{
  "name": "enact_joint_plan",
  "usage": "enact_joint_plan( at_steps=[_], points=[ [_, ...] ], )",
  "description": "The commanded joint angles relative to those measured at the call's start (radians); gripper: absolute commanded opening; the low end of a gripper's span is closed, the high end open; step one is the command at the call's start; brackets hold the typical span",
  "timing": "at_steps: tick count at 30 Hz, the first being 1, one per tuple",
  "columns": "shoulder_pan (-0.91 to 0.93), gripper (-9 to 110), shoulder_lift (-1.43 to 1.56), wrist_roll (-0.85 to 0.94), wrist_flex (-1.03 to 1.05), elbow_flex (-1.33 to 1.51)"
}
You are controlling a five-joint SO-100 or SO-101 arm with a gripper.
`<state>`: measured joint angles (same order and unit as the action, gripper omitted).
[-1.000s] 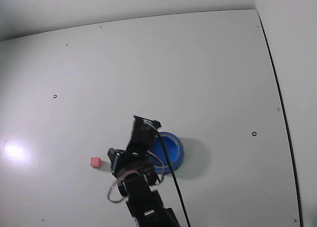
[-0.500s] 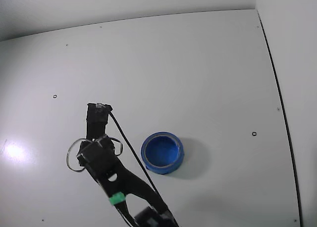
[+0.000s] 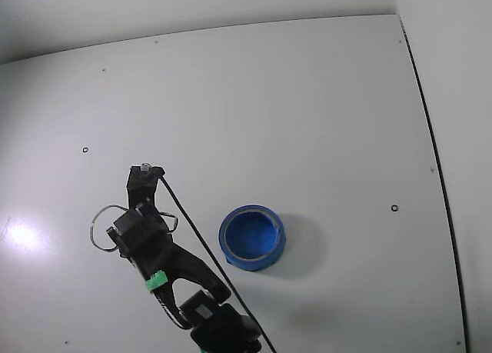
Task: Grasp a block and put it in the bin.
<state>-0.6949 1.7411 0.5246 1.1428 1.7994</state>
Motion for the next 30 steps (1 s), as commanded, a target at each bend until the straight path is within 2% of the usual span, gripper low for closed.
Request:
enact_joint_plan(
  at_steps=[1,27,30],
  points=[
    [-0.006,23,-0.029,0.011,-0.014,-0.12],
    [-0.006,23,-0.364,0.014,-0.014,-0.35],
    [-0.006,18,-0.371,0.014,-0.014,-0.35]
  ],
)
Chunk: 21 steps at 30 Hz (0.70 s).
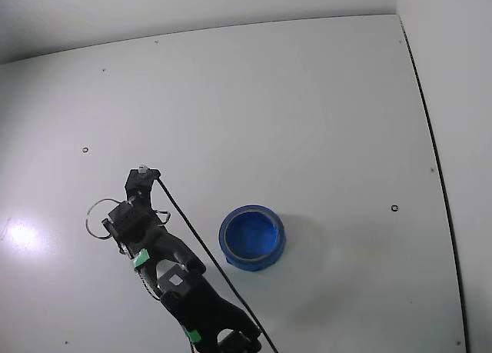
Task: Grasp a block and put it in the bin.
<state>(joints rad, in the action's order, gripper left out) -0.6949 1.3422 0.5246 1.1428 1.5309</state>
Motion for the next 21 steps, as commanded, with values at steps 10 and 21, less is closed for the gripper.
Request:
enact_joint_plan(
  at_steps=[10,21],
  points=[
    [0.008,1,0.057,0.0,-0.012,-0.064],
    [0.282,0,0.5,0.014,0.003,0.103]
  ],
)
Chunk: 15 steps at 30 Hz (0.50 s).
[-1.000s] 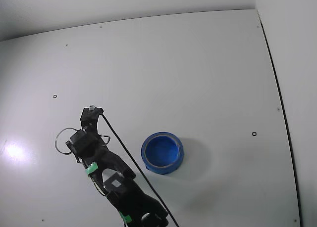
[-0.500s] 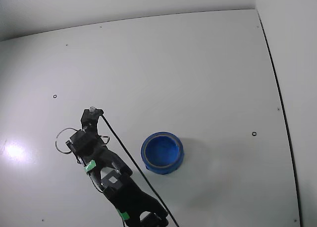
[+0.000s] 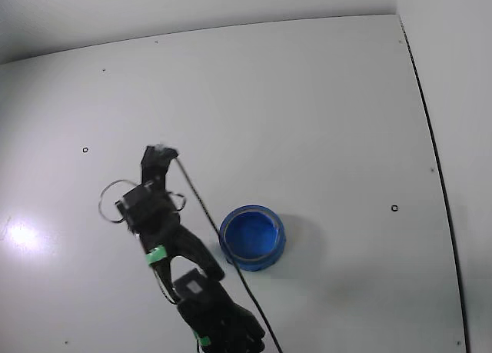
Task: Grasp a block and put it in the bin.
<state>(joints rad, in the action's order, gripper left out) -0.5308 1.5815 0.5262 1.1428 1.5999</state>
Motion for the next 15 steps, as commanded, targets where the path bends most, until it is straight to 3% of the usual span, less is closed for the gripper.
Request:
enact_joint_plan(
  at_steps=[1,9,15],
  points=[
    [0.16,0,0.302,0.014,-0.005,0.066],
    [0.454,0,0.485,0.144,-0.012,0.318],
    [0.537,0,0.505,0.219,-0.02,0.491]
  ],
)
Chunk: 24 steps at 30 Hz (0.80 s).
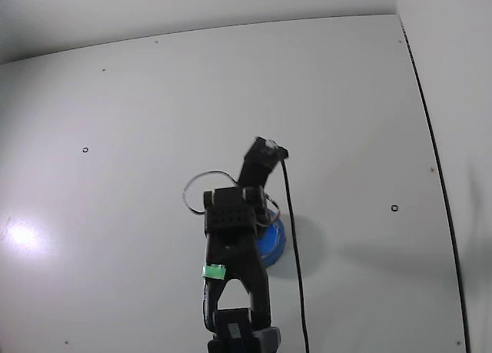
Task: Grasp a block and put it in the bin.
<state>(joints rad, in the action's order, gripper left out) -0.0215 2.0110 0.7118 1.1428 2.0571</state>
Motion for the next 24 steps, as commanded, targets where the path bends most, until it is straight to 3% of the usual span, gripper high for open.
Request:
enact_joint_plan(
  at_steps=[1,11,18,24],
  points=[
    [0.028,0,0.075,0.035,-0.037,0.052],
    [0.031,7,0.077,0.031,-0.238,0.17],
    [0.038,23,0.078,0.031,-0.249,0.178],
    [0.044,24,0.184,0.018,-0.247,0.173]
  ],
)
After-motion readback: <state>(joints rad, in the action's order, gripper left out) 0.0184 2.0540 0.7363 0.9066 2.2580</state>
